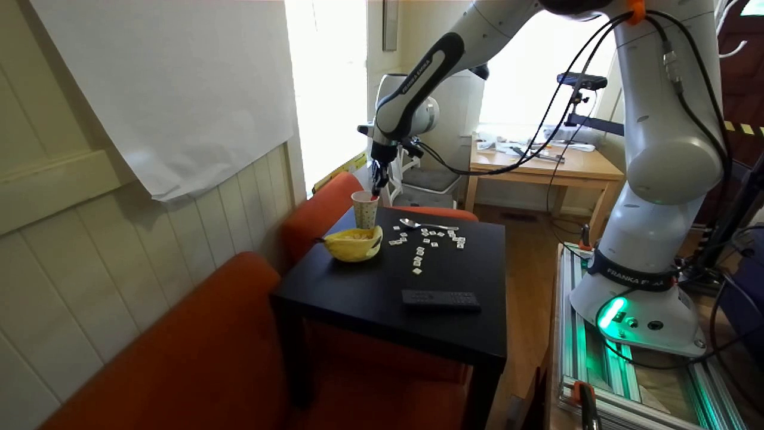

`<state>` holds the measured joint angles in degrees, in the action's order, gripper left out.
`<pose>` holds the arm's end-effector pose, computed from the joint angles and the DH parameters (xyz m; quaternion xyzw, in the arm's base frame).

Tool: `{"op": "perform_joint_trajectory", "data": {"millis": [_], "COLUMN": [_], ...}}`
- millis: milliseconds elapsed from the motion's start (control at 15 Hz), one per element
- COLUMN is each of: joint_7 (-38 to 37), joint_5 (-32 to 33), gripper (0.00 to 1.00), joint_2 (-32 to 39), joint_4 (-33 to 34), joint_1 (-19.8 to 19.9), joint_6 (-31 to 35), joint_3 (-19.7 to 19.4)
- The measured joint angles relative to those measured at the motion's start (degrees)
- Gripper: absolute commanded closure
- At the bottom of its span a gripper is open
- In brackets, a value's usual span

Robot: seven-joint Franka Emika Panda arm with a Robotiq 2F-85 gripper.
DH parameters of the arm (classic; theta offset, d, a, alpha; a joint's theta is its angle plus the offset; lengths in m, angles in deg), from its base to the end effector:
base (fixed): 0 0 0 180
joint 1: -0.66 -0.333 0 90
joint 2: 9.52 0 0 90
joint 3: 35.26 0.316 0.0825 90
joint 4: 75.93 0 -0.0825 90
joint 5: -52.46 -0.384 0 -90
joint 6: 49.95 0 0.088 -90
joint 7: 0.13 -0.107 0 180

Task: Remove the red marker from the cup and place it on the table.

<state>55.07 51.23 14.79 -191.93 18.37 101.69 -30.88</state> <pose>0.6041 -0.1456 0.2573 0.9340 0.3425 0.0940 0.0382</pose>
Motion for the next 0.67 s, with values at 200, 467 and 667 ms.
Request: {"op": "perform_joint_trajectory", "data": {"millis": [200, 467, 667], "joint_7": [-2.3, -7.0, -8.9], "joint_5": [0.0, -1.4, -4.6], "gripper": [0.98, 0.98, 0.98], "joint_2": [-1.8, -6.7, -10.5], "joint_4": [0.0, -0.5, -1.4], "joint_1": [-0.5, -0.7, -0.7], "joint_6": [-1.8, -3.9, -4.9], "joint_3": [-1.1, -2.5, -2.9]}}
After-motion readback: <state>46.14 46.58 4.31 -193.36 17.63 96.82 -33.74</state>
